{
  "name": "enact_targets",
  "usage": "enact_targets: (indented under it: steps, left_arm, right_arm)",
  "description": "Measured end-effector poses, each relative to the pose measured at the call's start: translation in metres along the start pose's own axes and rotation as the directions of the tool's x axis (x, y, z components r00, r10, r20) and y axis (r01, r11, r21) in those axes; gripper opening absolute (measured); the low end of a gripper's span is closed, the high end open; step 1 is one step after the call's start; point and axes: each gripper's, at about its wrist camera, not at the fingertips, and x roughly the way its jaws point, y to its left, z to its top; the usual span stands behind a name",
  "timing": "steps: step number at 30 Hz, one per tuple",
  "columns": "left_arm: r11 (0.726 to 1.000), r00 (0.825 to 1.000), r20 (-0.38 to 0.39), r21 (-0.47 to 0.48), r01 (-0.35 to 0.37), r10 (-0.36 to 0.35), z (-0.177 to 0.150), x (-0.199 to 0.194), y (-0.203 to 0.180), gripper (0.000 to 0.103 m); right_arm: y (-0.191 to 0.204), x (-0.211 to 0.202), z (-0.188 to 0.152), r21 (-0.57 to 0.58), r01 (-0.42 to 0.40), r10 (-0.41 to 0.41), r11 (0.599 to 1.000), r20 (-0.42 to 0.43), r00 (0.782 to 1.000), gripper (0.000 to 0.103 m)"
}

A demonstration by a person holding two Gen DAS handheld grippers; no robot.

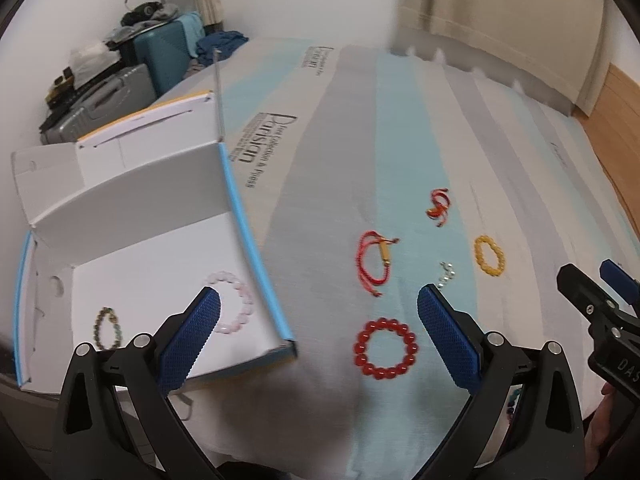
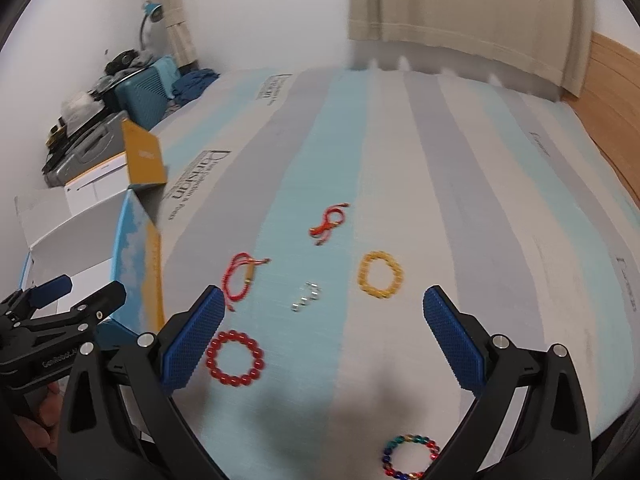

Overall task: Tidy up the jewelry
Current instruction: 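Withdraw both tools from the box back over the bed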

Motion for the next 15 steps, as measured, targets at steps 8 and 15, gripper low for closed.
enact_targets:
  steps: [8, 15]
  left_arm:
    - [0.997, 0.999, -0.015, 0.068, 0.039, -0.038, -0.012, 0.016, -0.033, 0.097]
    - [0.987, 0.996, -0.04, 0.137, 0.088, -0.084, -0.031, 0.034, -0.064, 0.097]
  right_arm:
    - [-0.037, -0.005, -0.022, 0.045, 0.07, -0.069, 0.997, -0.021, 0.997, 0.095]
    - [-0.063, -0.007, -0.041, 0.071, 0.117, -0.113, 0.991, -0.05, 0.992, 0.095]
